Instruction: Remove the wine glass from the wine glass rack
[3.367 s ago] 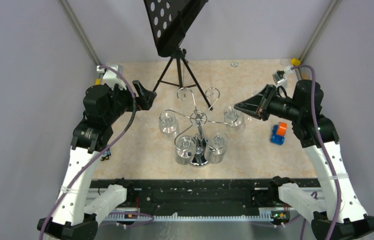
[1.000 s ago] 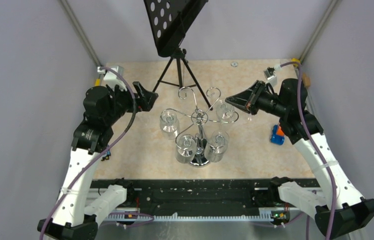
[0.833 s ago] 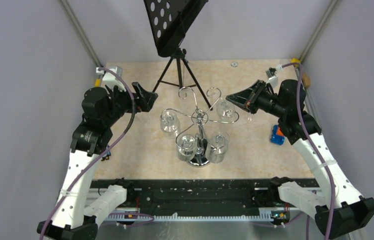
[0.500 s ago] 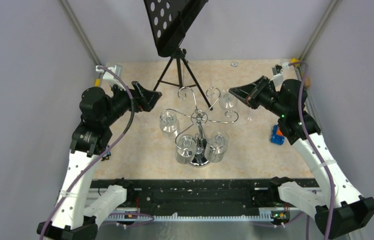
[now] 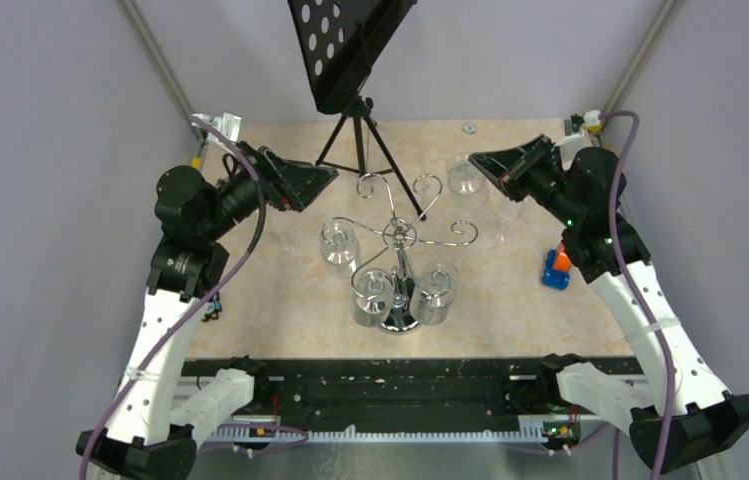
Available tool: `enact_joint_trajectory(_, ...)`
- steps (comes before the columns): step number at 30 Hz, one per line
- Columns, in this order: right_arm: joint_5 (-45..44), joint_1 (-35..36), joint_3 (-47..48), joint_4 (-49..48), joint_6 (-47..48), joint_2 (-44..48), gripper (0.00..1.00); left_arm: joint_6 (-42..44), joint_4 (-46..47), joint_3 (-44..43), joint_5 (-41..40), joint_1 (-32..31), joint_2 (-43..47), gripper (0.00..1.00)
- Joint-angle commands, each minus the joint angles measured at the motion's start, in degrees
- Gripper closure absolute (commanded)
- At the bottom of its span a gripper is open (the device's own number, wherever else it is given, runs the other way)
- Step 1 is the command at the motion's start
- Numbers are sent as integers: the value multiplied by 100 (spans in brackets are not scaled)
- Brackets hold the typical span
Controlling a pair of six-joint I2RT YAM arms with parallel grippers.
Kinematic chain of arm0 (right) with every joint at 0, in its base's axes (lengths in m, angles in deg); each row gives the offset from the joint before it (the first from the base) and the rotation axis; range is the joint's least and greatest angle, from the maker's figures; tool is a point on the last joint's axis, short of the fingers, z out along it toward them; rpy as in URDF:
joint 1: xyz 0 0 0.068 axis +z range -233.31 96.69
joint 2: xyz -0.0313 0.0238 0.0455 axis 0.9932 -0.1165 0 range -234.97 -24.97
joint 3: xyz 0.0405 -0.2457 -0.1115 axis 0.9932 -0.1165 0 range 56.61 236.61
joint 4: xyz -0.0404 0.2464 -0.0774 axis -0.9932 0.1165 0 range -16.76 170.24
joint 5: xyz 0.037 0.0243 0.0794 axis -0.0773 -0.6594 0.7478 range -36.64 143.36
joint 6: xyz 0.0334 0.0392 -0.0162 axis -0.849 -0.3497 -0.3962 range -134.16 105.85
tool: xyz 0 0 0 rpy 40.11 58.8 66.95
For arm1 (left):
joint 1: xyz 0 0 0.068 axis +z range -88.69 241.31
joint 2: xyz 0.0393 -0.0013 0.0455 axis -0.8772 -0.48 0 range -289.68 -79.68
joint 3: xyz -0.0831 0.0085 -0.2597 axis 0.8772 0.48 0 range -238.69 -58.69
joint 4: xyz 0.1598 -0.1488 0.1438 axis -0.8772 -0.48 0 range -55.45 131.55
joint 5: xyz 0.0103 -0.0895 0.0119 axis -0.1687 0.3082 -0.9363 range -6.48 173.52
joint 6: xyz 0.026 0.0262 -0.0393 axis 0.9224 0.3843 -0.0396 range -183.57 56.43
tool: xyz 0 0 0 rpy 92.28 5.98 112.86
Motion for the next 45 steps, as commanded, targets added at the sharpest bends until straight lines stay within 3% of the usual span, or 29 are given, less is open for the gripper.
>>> enact_joint_trajectory(1,-246,49,606,-594,29,27,100,-554,831,-111,362,-5,-99,9)
enact_joint_trajectory(8,289,54,662,-1853,-385,2,100,-1387,1854,7,395,-178,-237,9)
enact_joint_trajectory(16,1025,54,954,-3102,-979,-45,100,-1817,2525,-47,-139,-906,-621,10)
enact_joint_trajectory(23,1255,60,1111,-4392,-2305,-227,100,-2443,3375,-221,-635,-1392,-1161,11)
enact_joint_trajectory(30,1439,67,1086,-5610,-3441,-432,100,-3546,4491,-545,-503,-1550,-1822,11)
enact_joint_trajectory(35,1401,62,1009,-5735,-3607,-416,100,-4092,5113,-834,-268,-1660,-2179,13)
enact_joint_trajectory(39,1405,77,977,-5918,-3719,-508,100,-4583,5488,-938,10,-1793,-2390,22)
enact_joint_trajectory(45,1368,248,835,-6043,-3775,-609,100,-5085,6121,-867,270,-1923,-2520,22)
